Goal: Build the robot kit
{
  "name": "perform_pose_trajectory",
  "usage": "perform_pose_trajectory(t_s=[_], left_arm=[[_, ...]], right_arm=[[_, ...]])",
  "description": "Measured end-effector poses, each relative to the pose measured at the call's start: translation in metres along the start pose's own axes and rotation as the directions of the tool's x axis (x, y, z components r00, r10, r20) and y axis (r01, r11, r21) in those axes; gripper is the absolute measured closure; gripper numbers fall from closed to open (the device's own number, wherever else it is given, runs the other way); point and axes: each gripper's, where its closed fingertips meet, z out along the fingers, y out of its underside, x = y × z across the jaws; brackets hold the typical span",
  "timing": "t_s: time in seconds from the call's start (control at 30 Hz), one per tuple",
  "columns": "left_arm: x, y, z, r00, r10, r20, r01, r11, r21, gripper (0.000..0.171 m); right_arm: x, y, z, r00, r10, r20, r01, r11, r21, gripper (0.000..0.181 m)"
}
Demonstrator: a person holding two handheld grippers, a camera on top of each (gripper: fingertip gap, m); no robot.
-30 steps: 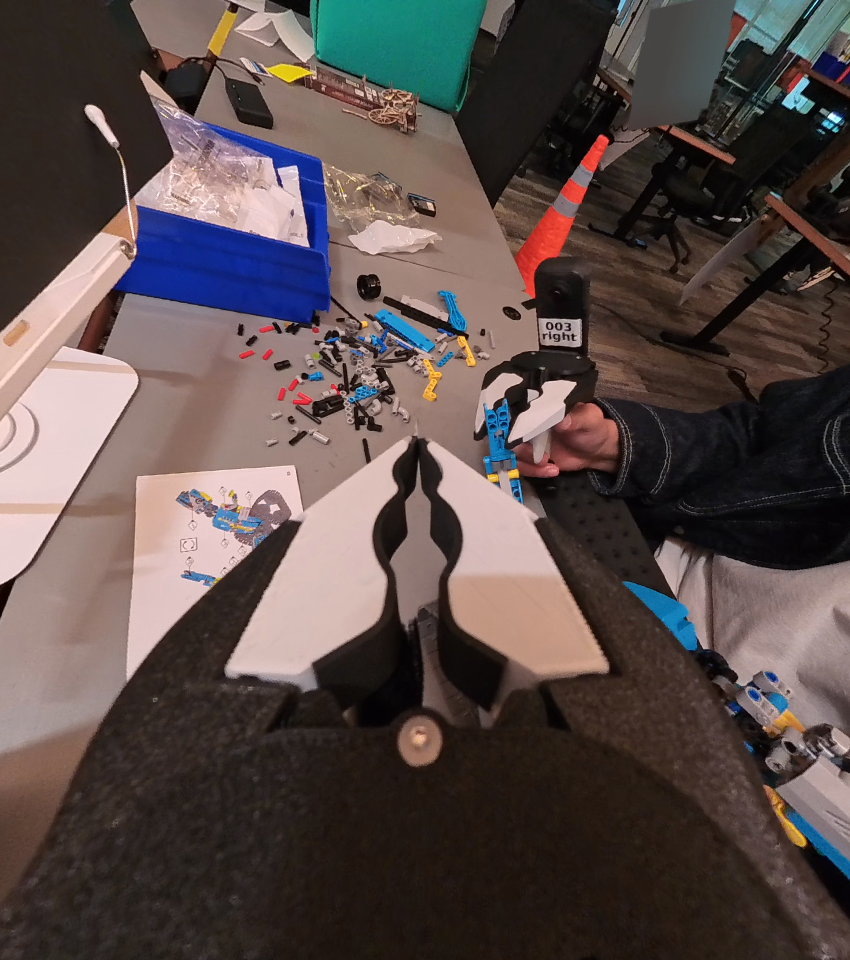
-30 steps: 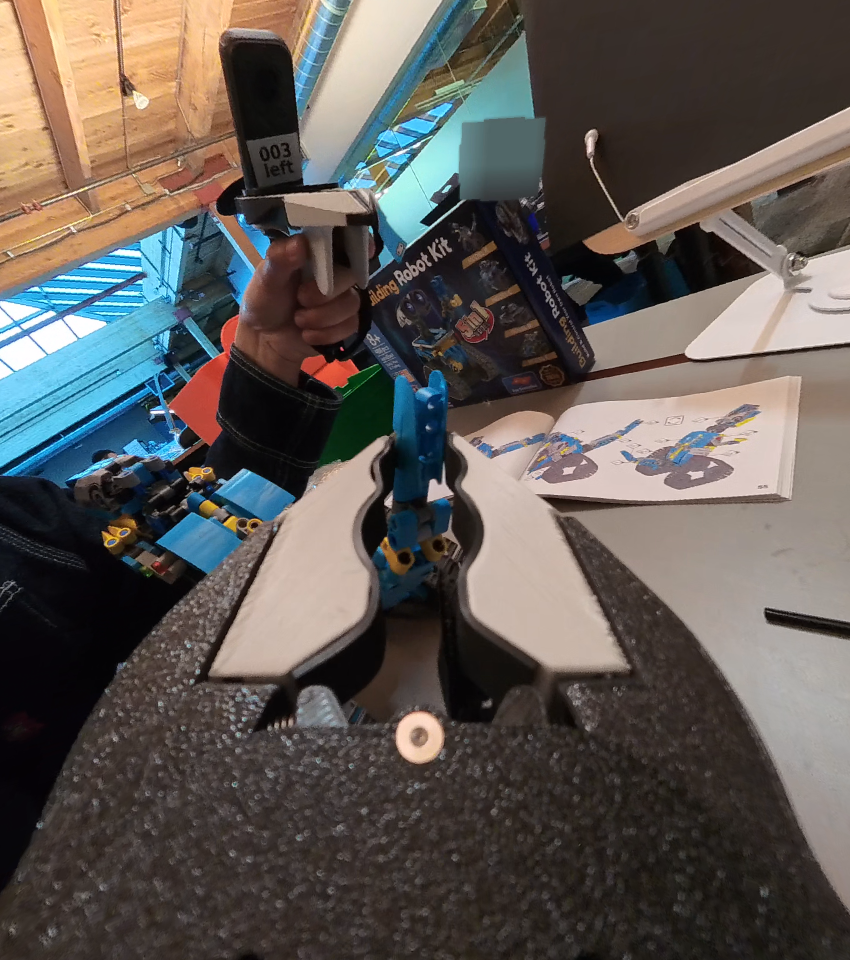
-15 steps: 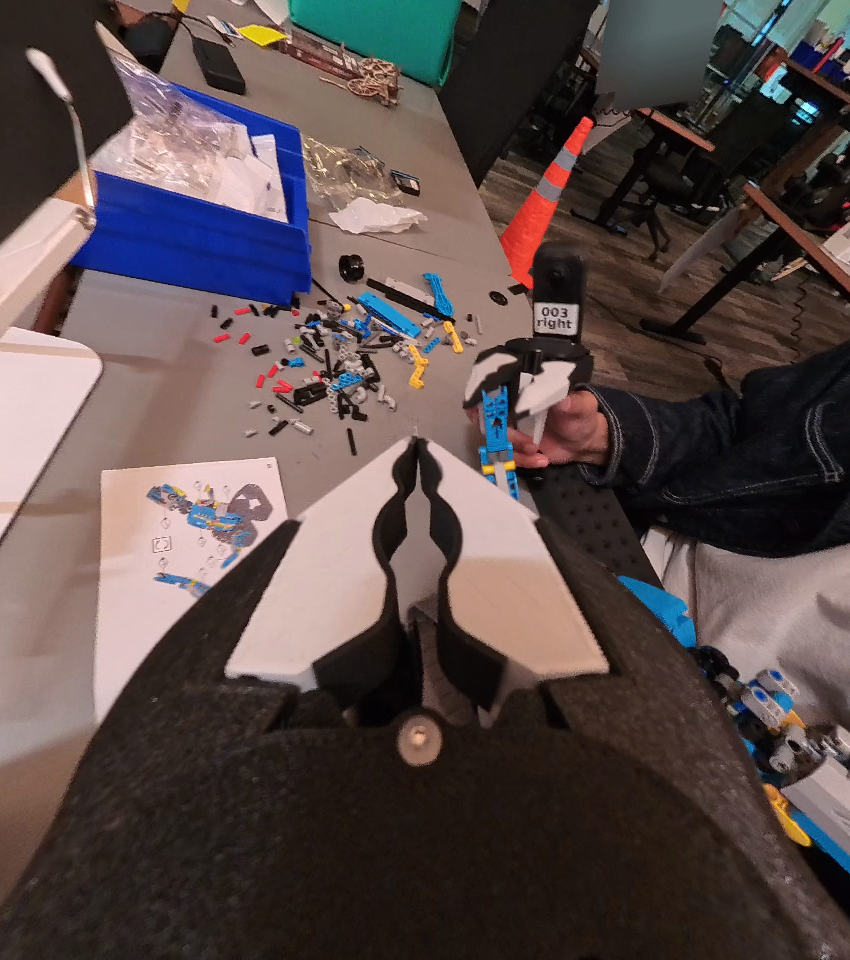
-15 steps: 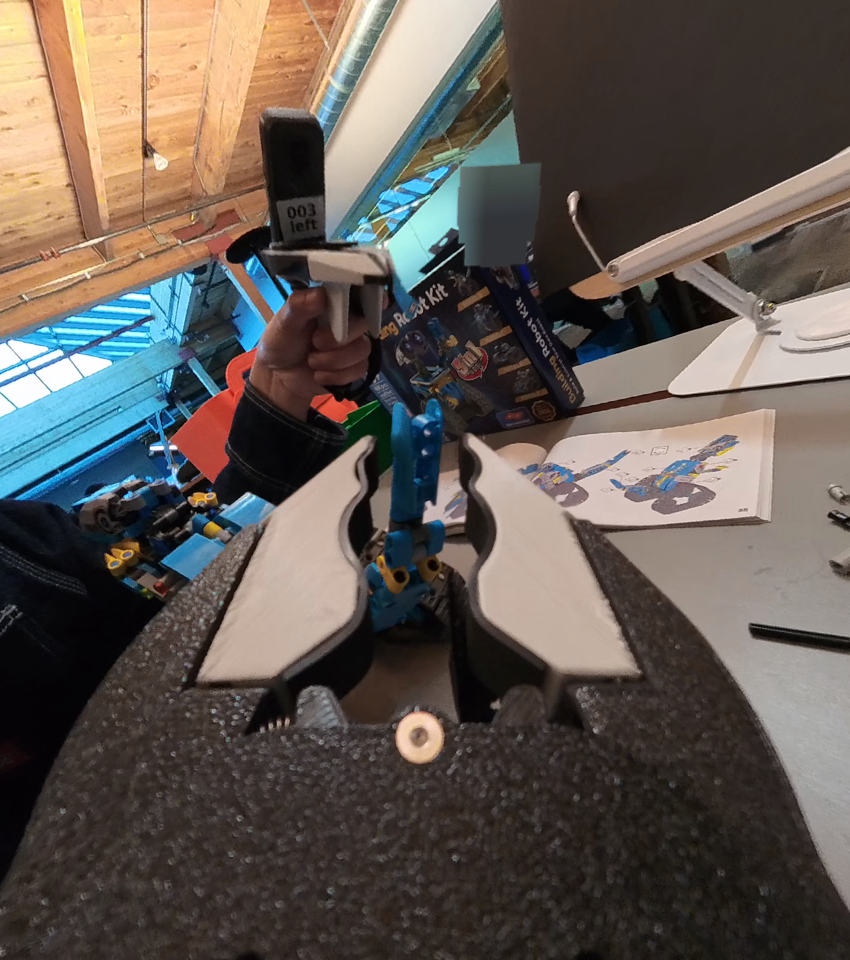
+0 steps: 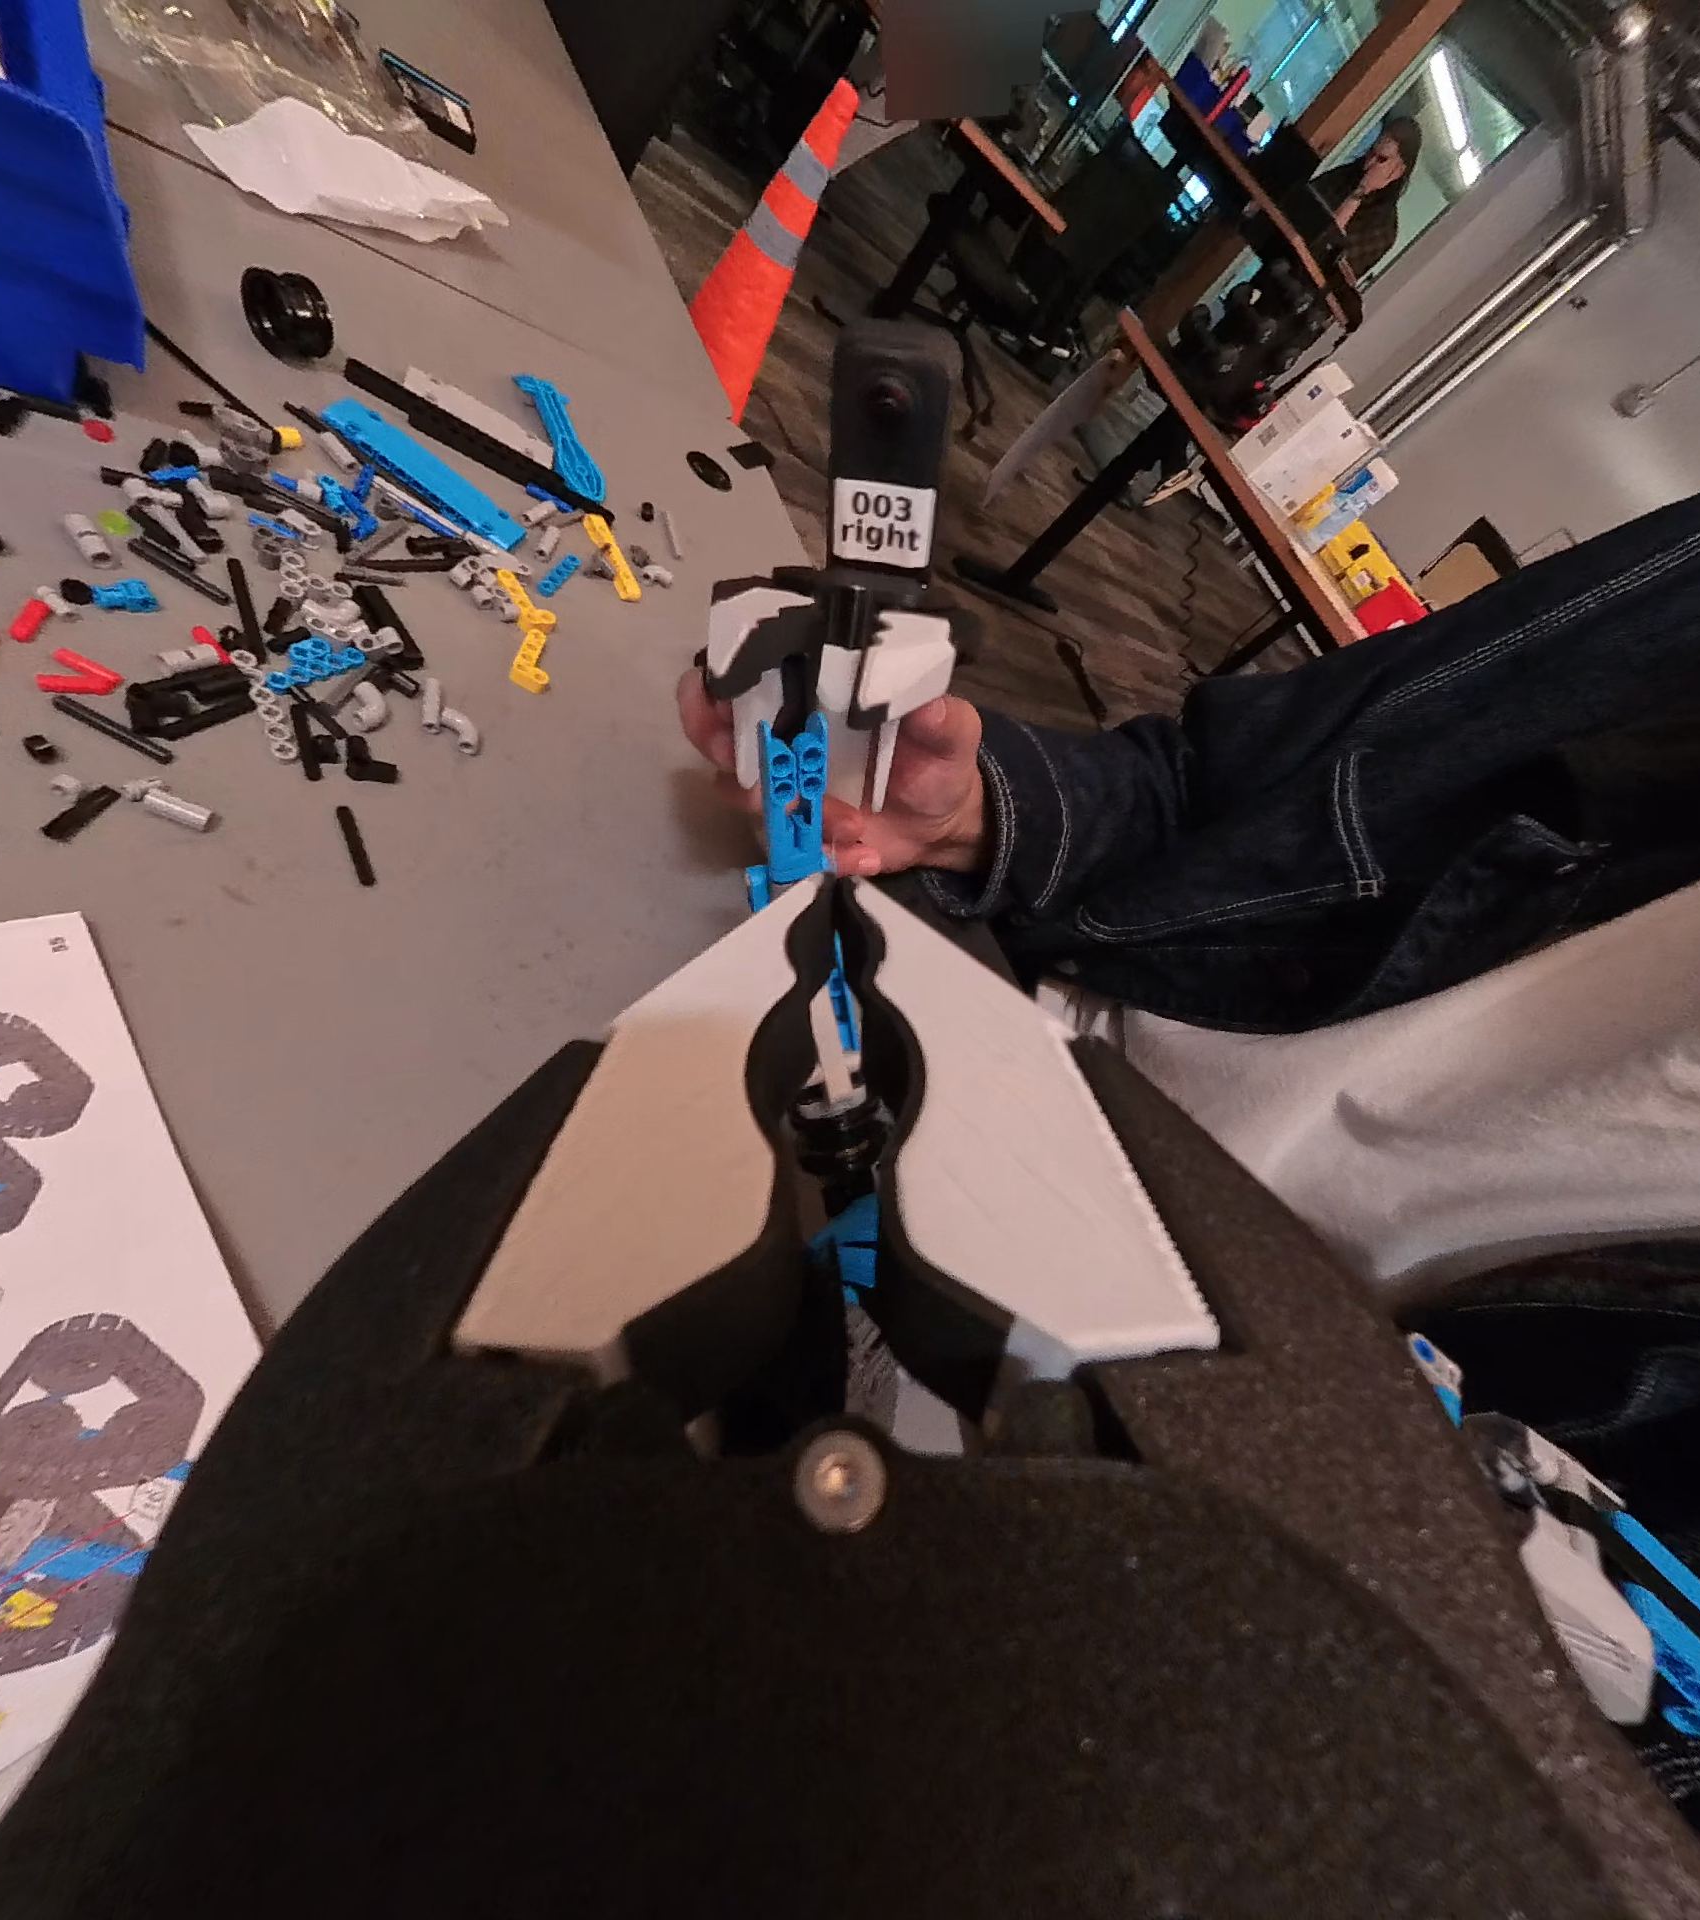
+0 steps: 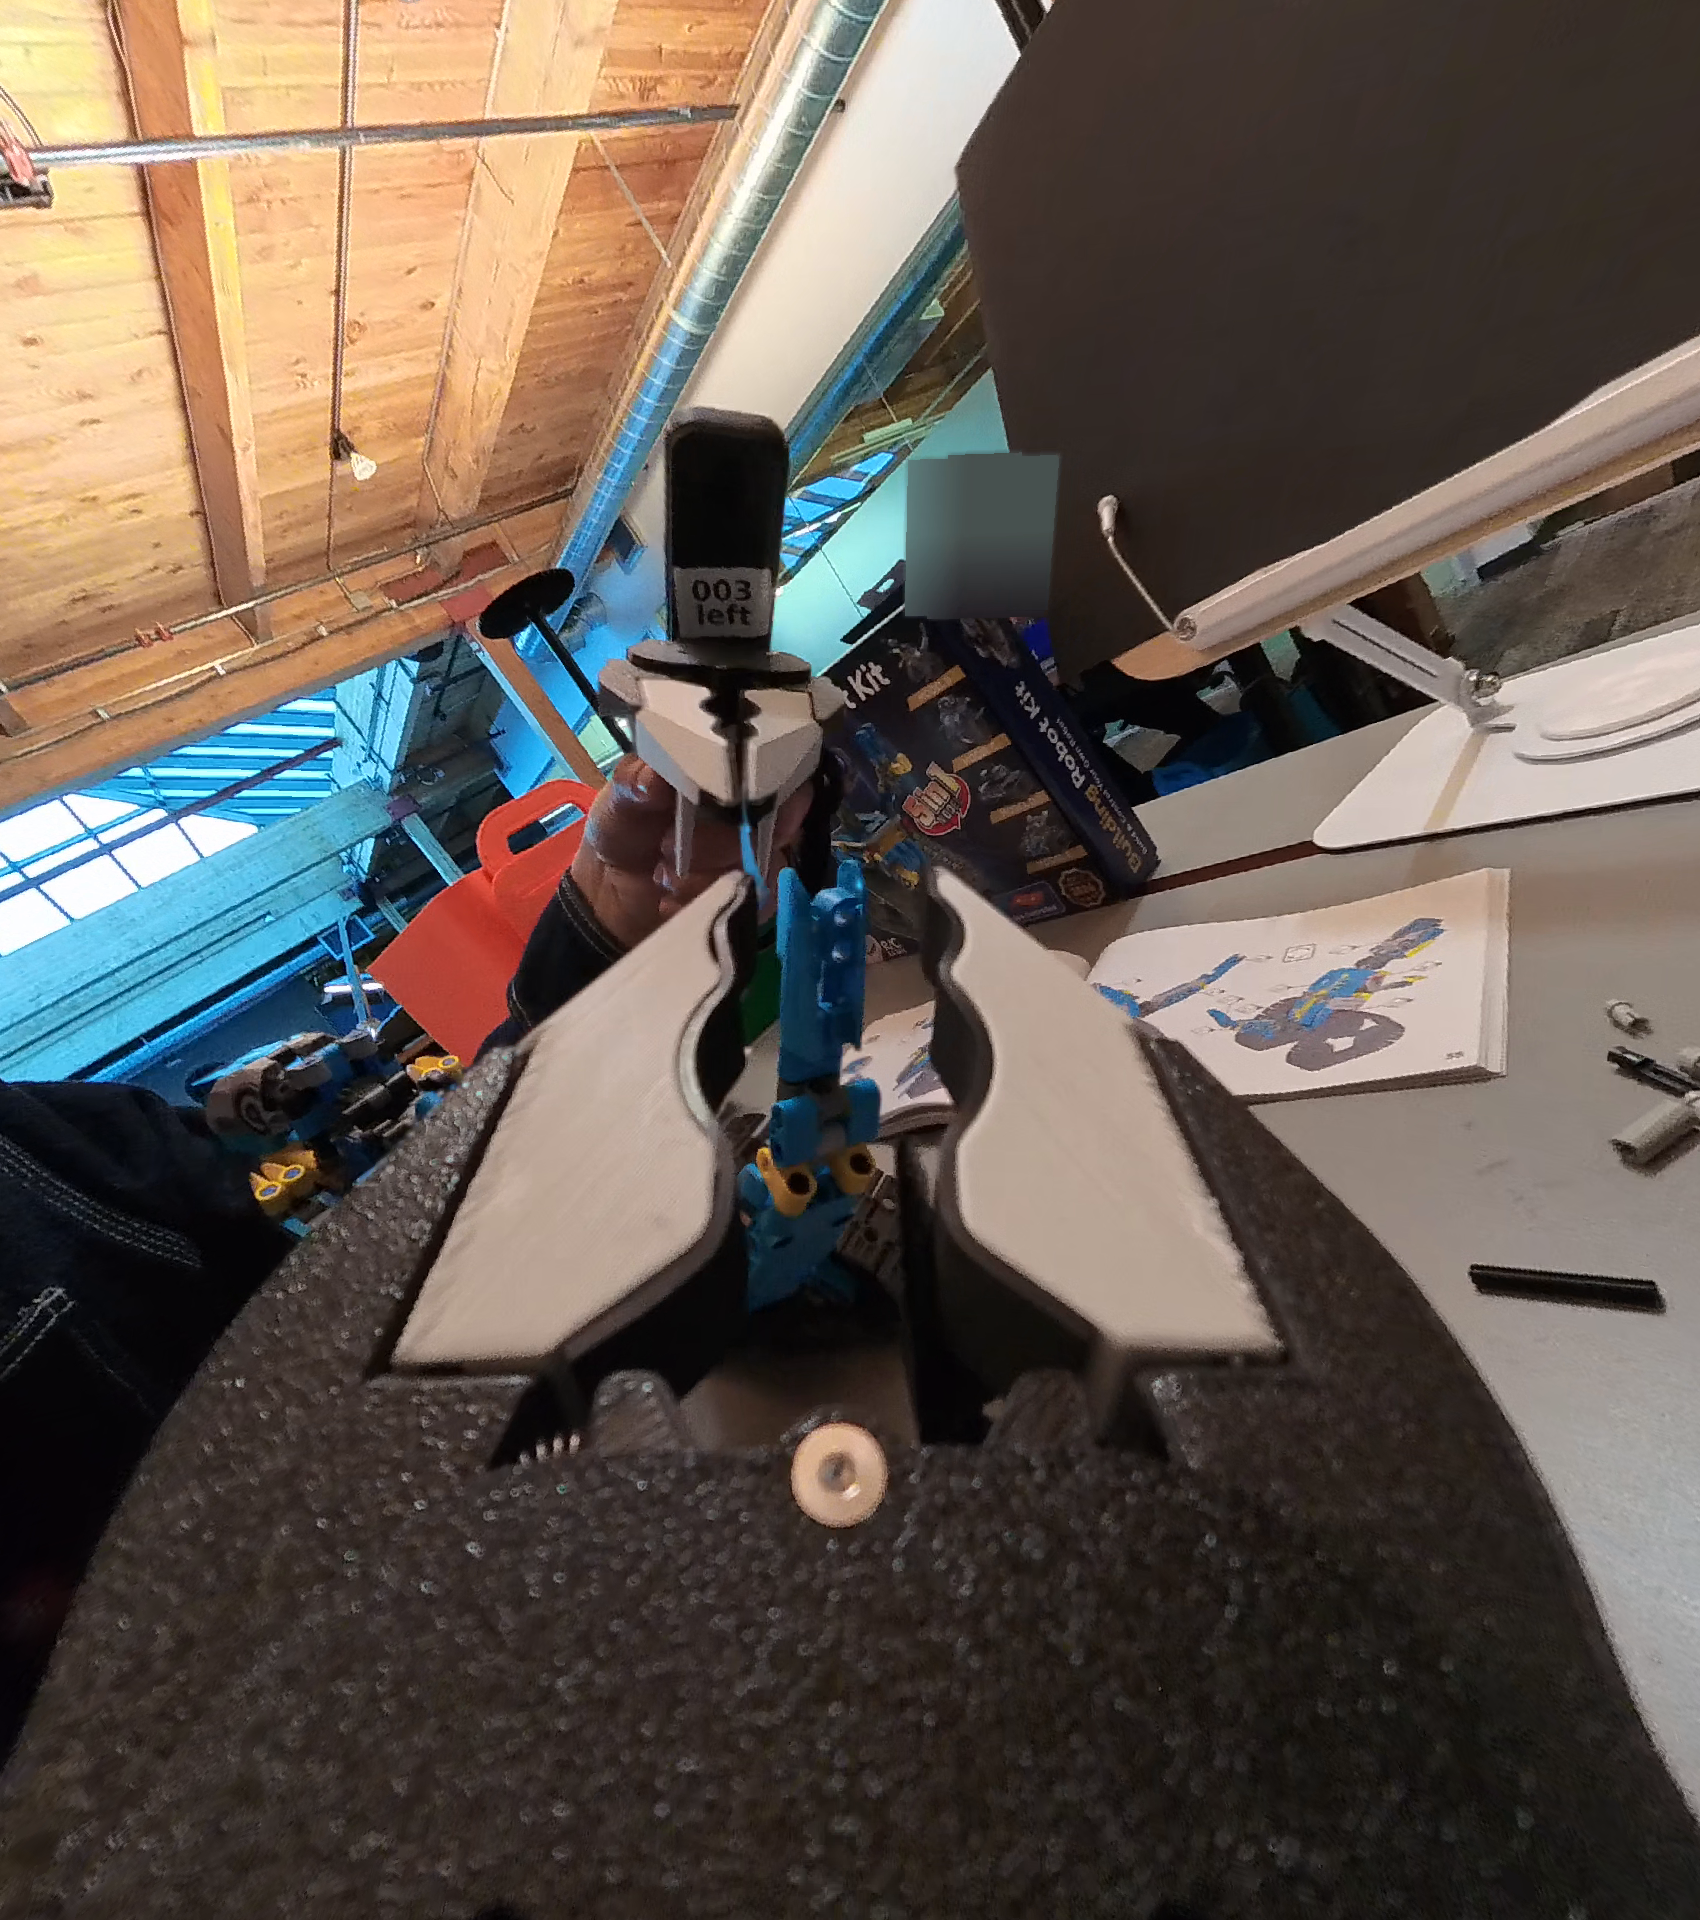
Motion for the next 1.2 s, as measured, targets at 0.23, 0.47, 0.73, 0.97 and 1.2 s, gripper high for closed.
perform_pose_trajectory(t_s=[0.23,0.47,0.73,0.97,1.2], left_arm=[[0.003,0.0,0.0,1.0,0.019,0.007,-0.019,1.0,-0.006,0.171],[0.012,-0.003,0.0,0.997,0.069,0.026,-0.069,0.998,-0.007,0.171],[0.044,-0.021,-0.053,0.962,0.101,0.255,-0.137,0.982,0.129,0.171],[0.137,-0.035,-0.119,0.823,0.055,0.565,-0.266,0.916,0.299,0.171],[0.247,-0.003,-0.051,0.69,0.103,0.717,-0.435,0.85,0.296,0.171]], right_arm=[[-0.002,0.001,0.001,0.999,-0.035,-0.009,0.035,0.999,-0.005,0.152],[0.003,-0.006,-0.003,1.0,-0.001,-0.011,0.001,1.0,0.029,0.153],[0.002,-0.018,-0.011,1.0,0.022,-0.01,-0.021,0.995,0.095,0.153],[-0.001,-0.032,-0.026,0.995,0.095,0.02,-0.097,0.977,0.188,0.153],[-0.001,-0.038,-0.034,0.994,0.111,0.02,-0.113,0.967,0.229,0.155]])
